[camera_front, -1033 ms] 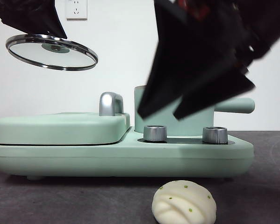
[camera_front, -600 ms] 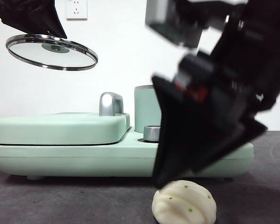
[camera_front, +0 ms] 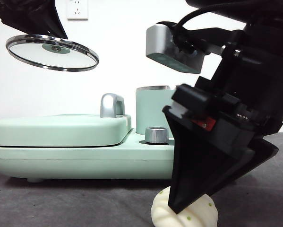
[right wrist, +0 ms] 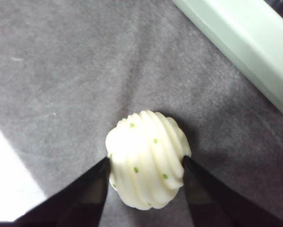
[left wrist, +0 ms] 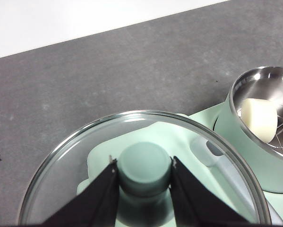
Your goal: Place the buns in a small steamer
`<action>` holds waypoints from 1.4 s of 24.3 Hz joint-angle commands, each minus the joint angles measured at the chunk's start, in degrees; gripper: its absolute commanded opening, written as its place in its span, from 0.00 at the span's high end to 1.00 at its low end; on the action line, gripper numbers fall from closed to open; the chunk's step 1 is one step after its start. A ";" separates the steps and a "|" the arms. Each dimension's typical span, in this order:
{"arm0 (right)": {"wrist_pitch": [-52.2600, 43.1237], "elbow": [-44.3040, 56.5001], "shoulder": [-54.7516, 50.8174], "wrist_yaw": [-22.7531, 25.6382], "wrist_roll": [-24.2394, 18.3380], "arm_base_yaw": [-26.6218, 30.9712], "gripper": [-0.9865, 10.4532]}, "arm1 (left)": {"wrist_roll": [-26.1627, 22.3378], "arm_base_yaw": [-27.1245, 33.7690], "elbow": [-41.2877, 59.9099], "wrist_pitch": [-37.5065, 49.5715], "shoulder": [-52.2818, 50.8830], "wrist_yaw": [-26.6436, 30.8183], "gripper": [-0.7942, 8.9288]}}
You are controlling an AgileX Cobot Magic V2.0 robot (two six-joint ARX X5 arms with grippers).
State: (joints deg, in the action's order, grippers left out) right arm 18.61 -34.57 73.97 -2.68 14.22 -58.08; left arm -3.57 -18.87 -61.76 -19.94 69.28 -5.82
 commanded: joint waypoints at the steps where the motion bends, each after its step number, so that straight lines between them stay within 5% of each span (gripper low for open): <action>1: 0.31 -0.72 -0.02 -0.48 2.47 -0.70 0.73 | 0.04 -0.11 -1.05 1.53 -0.13 0.00 0.91; 5: 11.15 -7.06 -5.44 -0.46 4.90 -0.31 0.73 | 0.04 -0.11 -1.05 1.49 -0.13 -0.02 0.91; 9: 32.68 -20.96 -8.22 -0.50 4.85 2.01 0.73 | 0.04 -0.11 -1.05 1.51 -0.13 0.00 0.91; 12: 44.96 -32.15 -7.98 -0.50 1.90 6.29 0.73 | 0.04 -0.11 -1.05 1.49 -0.13 0.00 0.91; 24: 45.33 -51.21 4.74 -2.32 -11.72 23.74 0.73 | 0.04 -0.11 -1.05 1.51 -0.13 0.00 0.91; 34: 39.98 -59.19 22.29 -5.09 -18.18 30.73 0.73 | 0.24 -0.17 -1.05 1.55 -0.13 0.00 0.91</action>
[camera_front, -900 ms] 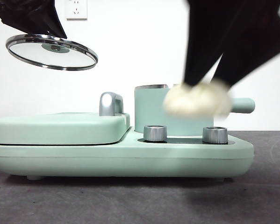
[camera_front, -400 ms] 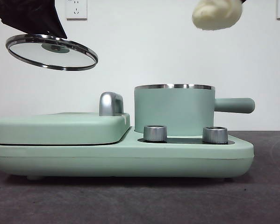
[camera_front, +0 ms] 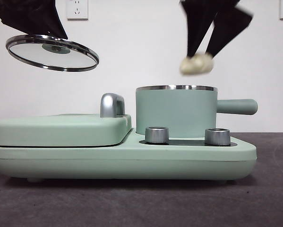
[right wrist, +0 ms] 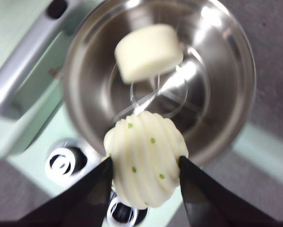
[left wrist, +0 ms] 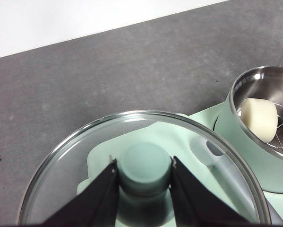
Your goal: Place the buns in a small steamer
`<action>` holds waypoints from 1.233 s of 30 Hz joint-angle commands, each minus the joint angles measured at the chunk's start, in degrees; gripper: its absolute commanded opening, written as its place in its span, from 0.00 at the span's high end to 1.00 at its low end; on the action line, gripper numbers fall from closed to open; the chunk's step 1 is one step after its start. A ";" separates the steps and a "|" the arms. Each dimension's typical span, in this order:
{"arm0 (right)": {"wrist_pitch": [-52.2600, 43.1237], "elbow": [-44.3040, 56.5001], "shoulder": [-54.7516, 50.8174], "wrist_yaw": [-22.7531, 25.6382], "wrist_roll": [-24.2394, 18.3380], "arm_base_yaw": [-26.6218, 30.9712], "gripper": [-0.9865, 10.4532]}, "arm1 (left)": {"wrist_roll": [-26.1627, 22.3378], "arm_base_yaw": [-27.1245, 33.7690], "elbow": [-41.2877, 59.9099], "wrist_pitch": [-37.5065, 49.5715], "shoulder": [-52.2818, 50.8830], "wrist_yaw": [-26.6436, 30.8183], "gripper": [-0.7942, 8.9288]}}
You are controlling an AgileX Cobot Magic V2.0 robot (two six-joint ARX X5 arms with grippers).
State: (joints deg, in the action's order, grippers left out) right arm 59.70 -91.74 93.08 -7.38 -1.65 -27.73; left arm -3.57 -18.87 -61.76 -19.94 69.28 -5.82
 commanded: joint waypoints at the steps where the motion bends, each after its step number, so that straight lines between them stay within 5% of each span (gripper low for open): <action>1: -1.81 -2.51 4.68 -0.39 -2.51 0.74 0.73 | 0.22 -0.20 -1.05 1.53 -0.13 -0.02 0.91; 12: -7.08 -3.30 13.33 -0.35 -4.85 1.73 0.72 | 0.22 -0.22 -1.05 1.53 -0.13 0.00 0.91; 14: -7.30 -3.30 13.75 -0.28 -4.85 1.73 0.66 | 0.22 -0.22 -1.05 1.46 -0.13 0.00 0.91; 24: -6.25 -4.31 4.50 -3.58 -4.63 1.73 0.63 | 0.22 -0.20 -1.05 0.74 -0.13 0.00 0.91; 32: -30.91 30.12 -19.58 -3.02 1.09 1.31 0.64 | 0.22 -0.22 -1.05 -0.22 -0.13 -0.02 0.91; 37: -35.82 44.81 -35.10 0.09 2.01 1.27 0.64 | 0.22 -0.22 -1.05 -0.22 -0.11 0.00 0.91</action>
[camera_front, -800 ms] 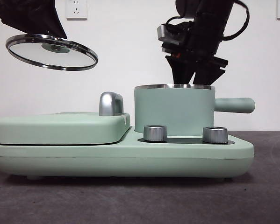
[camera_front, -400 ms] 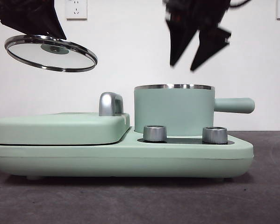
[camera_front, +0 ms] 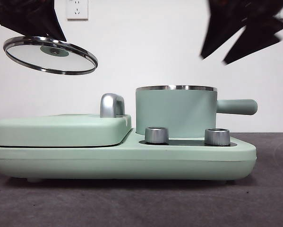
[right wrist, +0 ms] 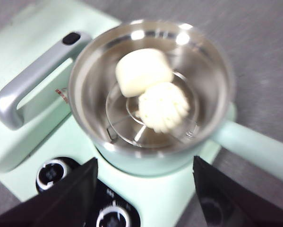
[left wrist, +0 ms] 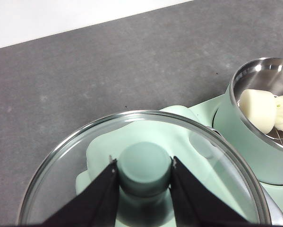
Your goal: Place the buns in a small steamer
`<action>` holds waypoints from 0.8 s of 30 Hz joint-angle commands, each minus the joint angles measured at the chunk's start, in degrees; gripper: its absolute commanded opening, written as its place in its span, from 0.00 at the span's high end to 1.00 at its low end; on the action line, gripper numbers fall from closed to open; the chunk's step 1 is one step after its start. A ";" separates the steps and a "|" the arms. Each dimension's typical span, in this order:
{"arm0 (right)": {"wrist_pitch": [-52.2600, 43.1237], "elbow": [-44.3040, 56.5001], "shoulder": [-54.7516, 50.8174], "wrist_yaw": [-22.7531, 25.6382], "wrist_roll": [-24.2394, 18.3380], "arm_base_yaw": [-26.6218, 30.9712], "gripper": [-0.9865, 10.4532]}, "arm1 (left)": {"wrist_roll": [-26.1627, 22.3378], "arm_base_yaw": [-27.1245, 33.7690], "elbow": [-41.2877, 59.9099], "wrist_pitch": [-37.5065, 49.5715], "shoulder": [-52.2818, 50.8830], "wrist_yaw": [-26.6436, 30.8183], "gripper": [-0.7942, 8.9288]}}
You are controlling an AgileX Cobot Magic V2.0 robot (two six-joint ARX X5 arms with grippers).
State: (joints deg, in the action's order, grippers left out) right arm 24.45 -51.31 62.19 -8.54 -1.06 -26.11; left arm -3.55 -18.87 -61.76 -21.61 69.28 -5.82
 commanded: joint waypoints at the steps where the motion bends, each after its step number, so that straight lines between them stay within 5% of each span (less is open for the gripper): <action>1: -0.83 6.80 -7.21 1.42 1.95 -0.35 0.64 | 0.20 -0.22 -1.05 1.44 -0.11 0.00 0.91; 13: 9.49 18.40 -37.55 4.22 6.12 -0.37 0.64 | 0.22 -1.27 -1.05 1.81 -0.02 -4.20 0.91; 24: 13.27 18.34 -45.46 4.46 7.13 -0.37 0.64 | 0.20 -10.49 -1.05 11.28 2.58 -6.93 0.91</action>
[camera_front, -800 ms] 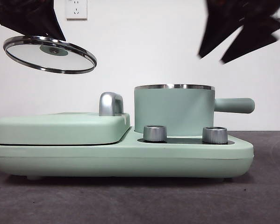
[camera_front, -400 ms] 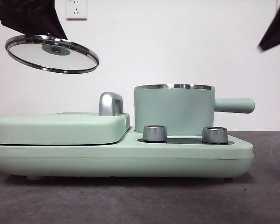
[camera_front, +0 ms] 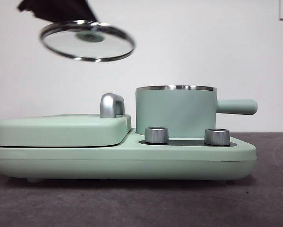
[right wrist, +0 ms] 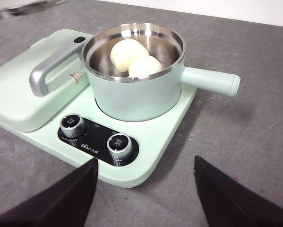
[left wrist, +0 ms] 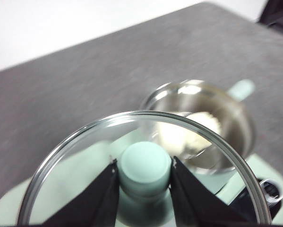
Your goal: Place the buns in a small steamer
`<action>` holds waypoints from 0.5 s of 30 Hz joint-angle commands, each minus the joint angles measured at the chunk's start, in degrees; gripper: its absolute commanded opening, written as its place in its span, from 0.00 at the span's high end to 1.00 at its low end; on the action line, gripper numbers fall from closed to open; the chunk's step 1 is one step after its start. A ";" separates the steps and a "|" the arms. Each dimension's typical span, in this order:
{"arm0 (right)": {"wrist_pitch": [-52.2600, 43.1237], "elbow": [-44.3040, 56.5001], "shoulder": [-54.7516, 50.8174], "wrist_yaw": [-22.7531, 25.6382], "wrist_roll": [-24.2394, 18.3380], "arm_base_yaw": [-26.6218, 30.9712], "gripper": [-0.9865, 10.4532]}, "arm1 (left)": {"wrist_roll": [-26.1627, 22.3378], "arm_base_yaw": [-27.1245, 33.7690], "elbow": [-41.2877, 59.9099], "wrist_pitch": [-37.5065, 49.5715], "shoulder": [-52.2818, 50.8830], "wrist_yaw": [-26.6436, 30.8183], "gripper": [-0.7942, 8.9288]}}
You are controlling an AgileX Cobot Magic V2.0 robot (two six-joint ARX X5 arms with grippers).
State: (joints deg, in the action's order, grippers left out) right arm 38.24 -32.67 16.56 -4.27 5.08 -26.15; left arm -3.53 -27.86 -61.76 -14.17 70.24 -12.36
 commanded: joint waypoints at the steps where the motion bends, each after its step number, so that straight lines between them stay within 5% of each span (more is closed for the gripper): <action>1: -0.52 -0.31 0.20 0.17 0.96 -0.33 0.64 | 0.17 -2.56 -1.05 5.66 2.43 -0.39 0.91; 15: -0.55 -0.31 0.20 -0.17 0.98 -0.33 0.64 | -0.59 -11.39 -5.09 23.26 19.82 0.79 0.91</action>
State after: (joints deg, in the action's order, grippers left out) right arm 38.26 -32.67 16.60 -4.40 5.41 -26.15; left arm -3.60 -38.63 -64.29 6.94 89.38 -11.77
